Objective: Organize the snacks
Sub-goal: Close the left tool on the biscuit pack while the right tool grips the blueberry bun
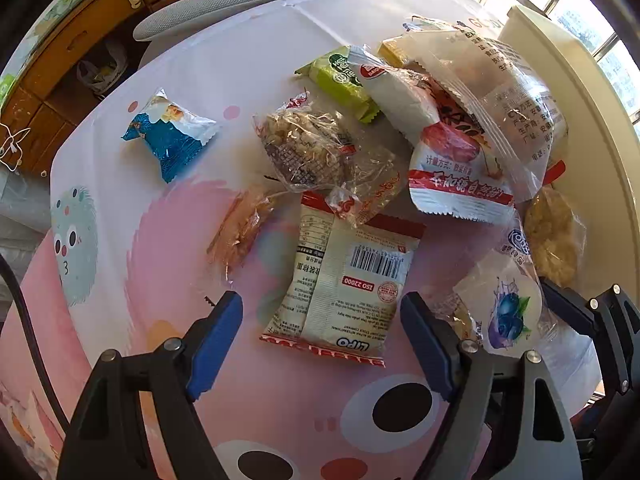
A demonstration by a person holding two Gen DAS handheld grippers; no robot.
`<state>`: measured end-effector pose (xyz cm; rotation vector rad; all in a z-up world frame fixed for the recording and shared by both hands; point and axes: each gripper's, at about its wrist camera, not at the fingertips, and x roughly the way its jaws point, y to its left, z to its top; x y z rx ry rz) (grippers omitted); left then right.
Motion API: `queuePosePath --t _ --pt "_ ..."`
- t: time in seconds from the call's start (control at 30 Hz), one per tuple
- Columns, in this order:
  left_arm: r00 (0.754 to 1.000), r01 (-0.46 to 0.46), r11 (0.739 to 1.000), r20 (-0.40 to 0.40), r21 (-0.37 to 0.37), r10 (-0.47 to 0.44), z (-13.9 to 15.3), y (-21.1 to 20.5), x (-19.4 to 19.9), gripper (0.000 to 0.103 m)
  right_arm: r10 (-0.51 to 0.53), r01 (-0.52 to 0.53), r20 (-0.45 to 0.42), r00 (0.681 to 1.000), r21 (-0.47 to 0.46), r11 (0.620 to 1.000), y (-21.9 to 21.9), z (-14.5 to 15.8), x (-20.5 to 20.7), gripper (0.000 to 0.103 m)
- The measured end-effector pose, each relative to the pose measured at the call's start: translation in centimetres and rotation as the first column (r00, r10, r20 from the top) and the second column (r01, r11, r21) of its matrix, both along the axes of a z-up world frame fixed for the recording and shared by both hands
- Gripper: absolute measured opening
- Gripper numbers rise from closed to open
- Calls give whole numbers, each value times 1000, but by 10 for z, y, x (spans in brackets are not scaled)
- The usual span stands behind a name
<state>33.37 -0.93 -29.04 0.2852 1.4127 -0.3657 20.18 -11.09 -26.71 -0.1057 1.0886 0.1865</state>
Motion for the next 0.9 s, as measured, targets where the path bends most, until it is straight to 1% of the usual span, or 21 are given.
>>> queuePosePath --t 0.13,0.27,0.47,0.57,0.63,0.73,0.9 --pt "1000 9 1000 -16 6 -8 -9 -8 11 80 17 -17 -1 1000 -7 1000 3 -4 4 66" --pt "1000 7 1000 -26 4 -7 -14 -13 17 80 37 -37 -10 999 -33 999 9 -8 6 66" --pt "1000 5 1000 -25 -2 -5 -20 -18 22 79 59 -60 -24 998 -54 997 14 -12 8 66" --pt "1000 8 1000 -21 -4 -8 -23 -19 23 74 58 -60 -28 998 -59 996 14 -13 9 62" --pt "1000 10 1000 -8 2 -10 -22 -20 24 64 58 -60 -32 998 -60 996 14 -13 10 59" --pt "1000 7 1000 -3 1 -7 -19 -21 25 55 61 -63 -40 997 -63 996 14 -13 10 58" --pt "1000 -22 1000 -10 -19 22 -14 -15 26 47 62 -66 -56 997 -68 995 13 -12 11 57"
